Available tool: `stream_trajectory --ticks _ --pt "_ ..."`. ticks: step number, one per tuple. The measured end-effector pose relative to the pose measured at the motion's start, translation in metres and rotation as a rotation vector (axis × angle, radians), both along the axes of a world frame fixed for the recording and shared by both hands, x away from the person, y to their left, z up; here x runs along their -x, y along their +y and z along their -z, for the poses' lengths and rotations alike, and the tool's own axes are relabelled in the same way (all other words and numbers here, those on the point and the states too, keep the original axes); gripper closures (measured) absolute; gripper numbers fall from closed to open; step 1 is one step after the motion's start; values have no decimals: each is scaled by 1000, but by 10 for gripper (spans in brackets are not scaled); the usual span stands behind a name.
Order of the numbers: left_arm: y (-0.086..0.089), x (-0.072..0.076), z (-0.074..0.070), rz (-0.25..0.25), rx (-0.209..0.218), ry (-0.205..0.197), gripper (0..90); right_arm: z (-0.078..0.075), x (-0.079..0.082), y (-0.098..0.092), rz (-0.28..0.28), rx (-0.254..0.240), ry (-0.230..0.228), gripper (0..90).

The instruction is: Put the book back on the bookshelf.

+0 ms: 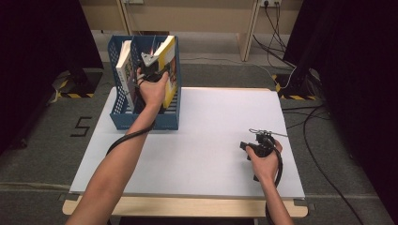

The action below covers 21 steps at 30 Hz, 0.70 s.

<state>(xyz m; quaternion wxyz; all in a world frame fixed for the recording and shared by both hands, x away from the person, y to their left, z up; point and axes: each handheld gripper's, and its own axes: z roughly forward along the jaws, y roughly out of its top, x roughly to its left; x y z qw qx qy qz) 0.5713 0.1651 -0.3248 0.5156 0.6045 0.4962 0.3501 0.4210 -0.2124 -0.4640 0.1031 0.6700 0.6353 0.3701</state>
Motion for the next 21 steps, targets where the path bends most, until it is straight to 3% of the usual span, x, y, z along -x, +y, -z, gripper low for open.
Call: stream_trajectory --ticks 10,17,21 --pt "-4 -6 5 -7 -3 9 751 1 2 -3 -1 4 -14 591" --pt "-4 -8 6 -5 -10 12 751 5 4 -4 18 -33 -13 590" --pt "-5 -9 6 -9 -11 13 751 5 4 -4 13 -21 -18 589"
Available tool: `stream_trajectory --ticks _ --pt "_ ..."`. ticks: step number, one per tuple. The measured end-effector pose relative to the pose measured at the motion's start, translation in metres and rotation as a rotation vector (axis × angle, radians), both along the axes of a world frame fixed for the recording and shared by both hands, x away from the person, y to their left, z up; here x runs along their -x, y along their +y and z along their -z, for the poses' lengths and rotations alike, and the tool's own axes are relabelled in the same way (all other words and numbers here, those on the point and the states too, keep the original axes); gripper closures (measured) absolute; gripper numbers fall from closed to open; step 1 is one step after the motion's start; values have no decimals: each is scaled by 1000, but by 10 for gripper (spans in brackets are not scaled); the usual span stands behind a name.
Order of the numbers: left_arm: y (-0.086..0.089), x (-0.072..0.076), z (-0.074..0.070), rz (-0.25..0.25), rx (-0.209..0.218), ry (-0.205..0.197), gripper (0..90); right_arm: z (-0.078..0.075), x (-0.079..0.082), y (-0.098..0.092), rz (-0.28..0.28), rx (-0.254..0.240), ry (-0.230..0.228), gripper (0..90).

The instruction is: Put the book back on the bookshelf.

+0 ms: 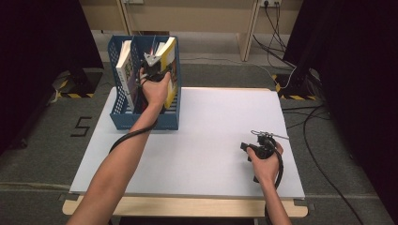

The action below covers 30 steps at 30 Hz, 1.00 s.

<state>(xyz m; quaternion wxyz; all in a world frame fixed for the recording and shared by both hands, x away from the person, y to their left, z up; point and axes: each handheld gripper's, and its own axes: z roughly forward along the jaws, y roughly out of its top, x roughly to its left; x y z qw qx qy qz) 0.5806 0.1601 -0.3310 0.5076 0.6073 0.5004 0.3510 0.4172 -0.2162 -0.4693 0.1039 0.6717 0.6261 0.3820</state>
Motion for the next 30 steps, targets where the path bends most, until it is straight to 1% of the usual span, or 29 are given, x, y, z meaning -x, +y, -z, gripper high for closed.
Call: stream_trajectory --ticks 3,5,7,12,15,17,18,19,24,27,29,30 --pt "-2 -1 1 -5 -8 -1 751 0 0 1 1 -3 2 589" --pt "-2 -2 1 -6 -11 -2 751 1 0 0 -2 5 0 589" --pt "-3 -2 2 -8 -14 -1 750 1 1 1 2 -7 5 588" --pt "-4 -4 4 -14 -21 -3 750 3 1 0 -2 3 0 589" --pt "-4 -4 4 -20 -25 -3 750 3 1 0 -1 -2 9 588" --pt "-5 -4 4 -20 -28 -2 750 4 1 1 0 -5 6 588" --pt "-5 -5 4 -25 -31 -3 750 3 1 0 -5 10 1 589" --pt "-5 -5 4 -26 -33 -4 750 3 1 2 1 -8 7 588" --pt "-7 -5 5 -27 -36 -4 750 3 1 3 -5 -5 4 589" --pt "-8 -6 6 -31 -41 -4 749 3 1 3 -4 -4 4 589" --pt "-9 -6 8 -32 -41 -3 749 3 1 3 0 -8 12 589" --pt "-9 -6 10 -34 -46 -1 749 3 1 3 -3 0 10 589"
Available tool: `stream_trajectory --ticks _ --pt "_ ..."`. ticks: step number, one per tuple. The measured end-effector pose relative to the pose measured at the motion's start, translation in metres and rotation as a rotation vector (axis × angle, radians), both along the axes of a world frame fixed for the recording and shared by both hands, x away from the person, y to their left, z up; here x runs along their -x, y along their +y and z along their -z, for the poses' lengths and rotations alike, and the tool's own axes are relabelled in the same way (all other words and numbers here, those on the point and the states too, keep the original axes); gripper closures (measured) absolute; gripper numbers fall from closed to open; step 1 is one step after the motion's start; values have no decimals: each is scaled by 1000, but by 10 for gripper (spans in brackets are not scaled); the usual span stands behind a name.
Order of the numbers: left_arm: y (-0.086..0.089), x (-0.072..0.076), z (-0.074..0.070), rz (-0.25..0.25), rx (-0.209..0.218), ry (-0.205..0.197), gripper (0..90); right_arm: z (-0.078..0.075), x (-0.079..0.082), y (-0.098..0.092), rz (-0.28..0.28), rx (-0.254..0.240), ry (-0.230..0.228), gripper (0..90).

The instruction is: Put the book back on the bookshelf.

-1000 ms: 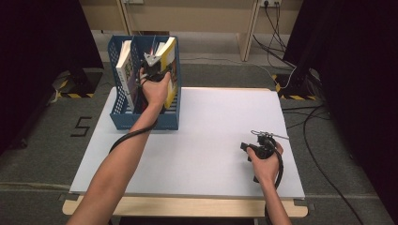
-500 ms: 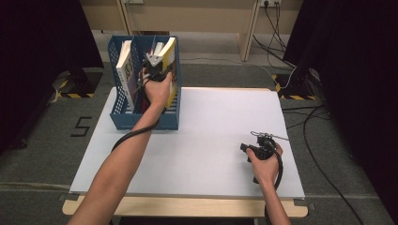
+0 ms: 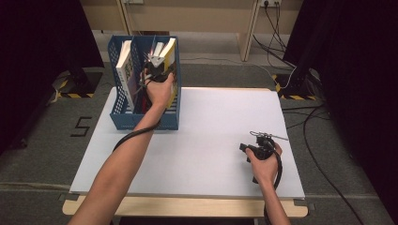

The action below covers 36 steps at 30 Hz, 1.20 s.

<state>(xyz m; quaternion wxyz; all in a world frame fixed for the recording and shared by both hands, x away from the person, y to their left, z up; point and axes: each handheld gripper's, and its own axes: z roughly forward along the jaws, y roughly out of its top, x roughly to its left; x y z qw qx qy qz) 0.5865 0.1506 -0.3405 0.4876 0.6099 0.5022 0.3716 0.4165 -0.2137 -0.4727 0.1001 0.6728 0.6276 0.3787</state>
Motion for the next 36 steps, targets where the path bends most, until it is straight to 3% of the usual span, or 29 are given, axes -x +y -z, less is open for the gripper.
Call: stream_trajectory --ticks 9,36 --pt "-4 -1 15 -21 -8 12 749 2 -1 1 -6 1 -4 589" --pt "-15 -5 43 -53 -47 4 746 6 -2 6 -30 12 4 589"
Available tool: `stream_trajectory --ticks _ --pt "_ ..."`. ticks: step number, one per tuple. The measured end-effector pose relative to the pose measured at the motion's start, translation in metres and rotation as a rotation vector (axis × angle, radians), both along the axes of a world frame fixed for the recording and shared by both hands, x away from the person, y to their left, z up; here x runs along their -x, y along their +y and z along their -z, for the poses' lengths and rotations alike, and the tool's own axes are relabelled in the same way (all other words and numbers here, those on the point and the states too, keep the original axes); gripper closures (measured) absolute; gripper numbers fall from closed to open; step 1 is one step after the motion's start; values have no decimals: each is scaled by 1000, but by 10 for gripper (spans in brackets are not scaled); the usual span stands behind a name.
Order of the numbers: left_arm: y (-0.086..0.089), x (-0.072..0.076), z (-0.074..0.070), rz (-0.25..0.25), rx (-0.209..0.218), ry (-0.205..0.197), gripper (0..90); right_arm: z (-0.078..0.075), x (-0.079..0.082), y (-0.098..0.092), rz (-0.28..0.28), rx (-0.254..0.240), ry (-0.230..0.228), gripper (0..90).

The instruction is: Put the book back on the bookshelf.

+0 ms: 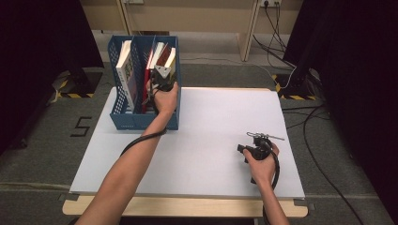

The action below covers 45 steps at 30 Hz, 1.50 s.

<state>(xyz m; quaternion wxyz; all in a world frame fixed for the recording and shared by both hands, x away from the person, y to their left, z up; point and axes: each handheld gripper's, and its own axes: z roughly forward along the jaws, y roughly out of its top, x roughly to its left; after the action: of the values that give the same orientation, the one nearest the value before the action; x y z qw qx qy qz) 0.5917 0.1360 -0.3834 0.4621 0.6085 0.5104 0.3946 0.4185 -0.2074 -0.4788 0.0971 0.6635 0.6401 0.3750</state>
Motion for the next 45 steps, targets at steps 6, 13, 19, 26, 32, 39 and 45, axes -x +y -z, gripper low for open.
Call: stream_trajectory --ticks 6,13,19,26,32,39,45 --pt "-1 -3 8 4 -7 10 744 0 0 1 -2 -2 3 589" --pt "-1 -2 9 8 -16 6 735 1 0 1 -13 8 -1 589" --pt "3 5 13 20 -26 27 724 1 2 3 -11 2 7 588" --pt "7 8 10 35 -31 44 712 1 3 6 -16 2 8 588" --pt "9 22 7 59 -13 26 681 1 3 6 -16 -1 7 586" --pt "15 44 5 63 5 4 685 -1 4 5 -14 0 3 584" --pt "16 52 6 65 -4 16 701 0 5 6 -13 -2 6 583"
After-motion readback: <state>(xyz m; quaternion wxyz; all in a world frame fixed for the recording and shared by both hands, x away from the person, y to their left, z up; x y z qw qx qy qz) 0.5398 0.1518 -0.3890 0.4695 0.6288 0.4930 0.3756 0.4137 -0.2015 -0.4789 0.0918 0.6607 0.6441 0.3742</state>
